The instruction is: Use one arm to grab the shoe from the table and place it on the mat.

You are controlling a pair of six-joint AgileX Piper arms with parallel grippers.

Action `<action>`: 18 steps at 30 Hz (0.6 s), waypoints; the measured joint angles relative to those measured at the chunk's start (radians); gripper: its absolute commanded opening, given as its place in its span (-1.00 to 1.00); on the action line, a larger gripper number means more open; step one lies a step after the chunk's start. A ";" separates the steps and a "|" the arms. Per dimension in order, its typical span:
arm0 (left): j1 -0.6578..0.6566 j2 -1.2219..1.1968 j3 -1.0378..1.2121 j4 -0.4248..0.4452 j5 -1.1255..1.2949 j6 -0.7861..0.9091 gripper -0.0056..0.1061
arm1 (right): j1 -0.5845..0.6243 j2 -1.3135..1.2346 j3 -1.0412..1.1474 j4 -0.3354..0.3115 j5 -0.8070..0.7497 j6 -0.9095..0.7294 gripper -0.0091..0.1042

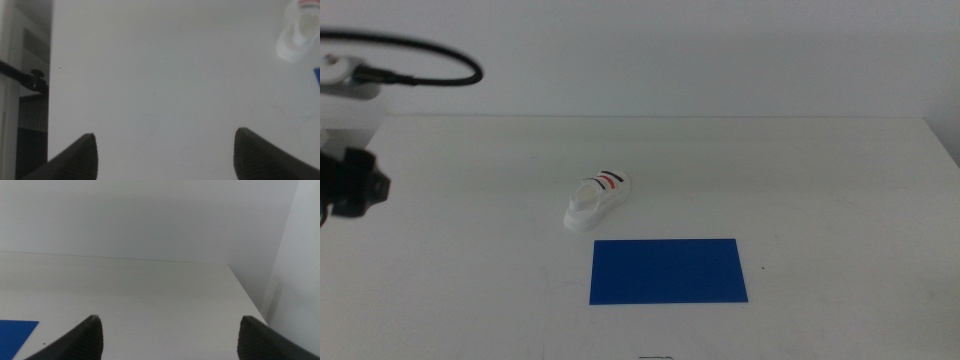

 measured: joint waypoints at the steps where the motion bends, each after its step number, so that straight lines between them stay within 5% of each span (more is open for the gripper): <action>1: -0.009 0.037 -0.028 0.000 0.016 0.007 0.75 | 0.000 0.000 0.000 0.000 0.000 0.000 0.82; 11: -0.247 0.430 -0.402 0.142 0.141 -0.077 0.75 | 0.000 0.000 0.000 0.000 0.000 0.000 0.82; 18: -0.366 0.741 -0.699 0.137 0.278 -0.075 0.75 | 0.000 0.000 0.000 0.000 0.000 0.000 0.82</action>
